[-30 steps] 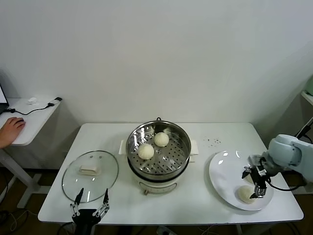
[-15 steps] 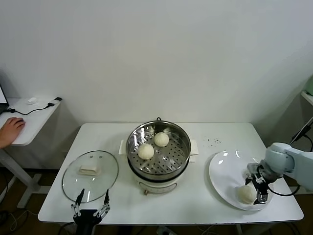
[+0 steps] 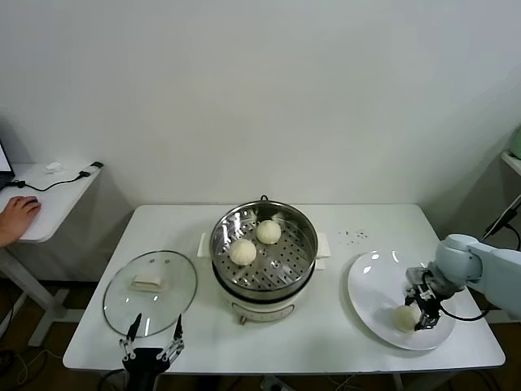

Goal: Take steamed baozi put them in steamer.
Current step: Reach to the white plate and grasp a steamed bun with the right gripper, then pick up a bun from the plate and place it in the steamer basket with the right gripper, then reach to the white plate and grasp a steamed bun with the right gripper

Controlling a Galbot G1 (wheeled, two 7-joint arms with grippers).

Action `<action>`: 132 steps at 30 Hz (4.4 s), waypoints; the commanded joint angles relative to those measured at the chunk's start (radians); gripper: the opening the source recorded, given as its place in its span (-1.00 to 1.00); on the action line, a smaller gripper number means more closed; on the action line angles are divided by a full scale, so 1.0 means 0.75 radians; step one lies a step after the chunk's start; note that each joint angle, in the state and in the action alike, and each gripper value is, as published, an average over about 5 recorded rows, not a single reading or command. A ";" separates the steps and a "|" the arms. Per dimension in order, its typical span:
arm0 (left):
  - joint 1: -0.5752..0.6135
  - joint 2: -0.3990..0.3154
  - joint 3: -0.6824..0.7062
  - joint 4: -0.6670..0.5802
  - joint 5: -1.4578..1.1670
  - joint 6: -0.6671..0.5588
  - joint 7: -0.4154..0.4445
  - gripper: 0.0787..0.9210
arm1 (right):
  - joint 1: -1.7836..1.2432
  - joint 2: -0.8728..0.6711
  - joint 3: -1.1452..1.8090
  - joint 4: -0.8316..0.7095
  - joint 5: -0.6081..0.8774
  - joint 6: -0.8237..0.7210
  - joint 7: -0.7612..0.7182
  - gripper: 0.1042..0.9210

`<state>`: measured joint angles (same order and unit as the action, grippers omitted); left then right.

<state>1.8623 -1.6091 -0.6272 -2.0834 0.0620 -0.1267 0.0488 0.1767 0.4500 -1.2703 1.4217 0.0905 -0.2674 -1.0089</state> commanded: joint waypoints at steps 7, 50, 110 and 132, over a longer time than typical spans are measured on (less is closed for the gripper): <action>0.002 -0.003 0.000 -0.001 -0.003 -0.001 0.001 0.77 | 0.006 0.009 0.015 -0.017 -0.002 0.024 -0.023 0.06; 0.012 -0.009 -0.008 0.023 0.004 0.009 0.007 0.77 | 0.595 1.022 -0.005 -0.005 -0.407 1.181 -0.231 0.04; -0.004 0.032 -0.038 0.039 -0.040 0.014 0.011 0.77 | 1.057 0.134 -0.670 0.232 0.559 -0.051 0.317 0.76; 0.013 0.022 -0.041 0.038 -0.019 0.003 0.007 0.77 | 0.218 -0.109 -0.170 -0.162 0.065 0.082 -0.018 0.76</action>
<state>1.8676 -1.5888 -0.6584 -2.0526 0.0426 -0.1234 0.0537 0.6899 0.4404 -1.6533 1.4748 0.2854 -0.2187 -0.9744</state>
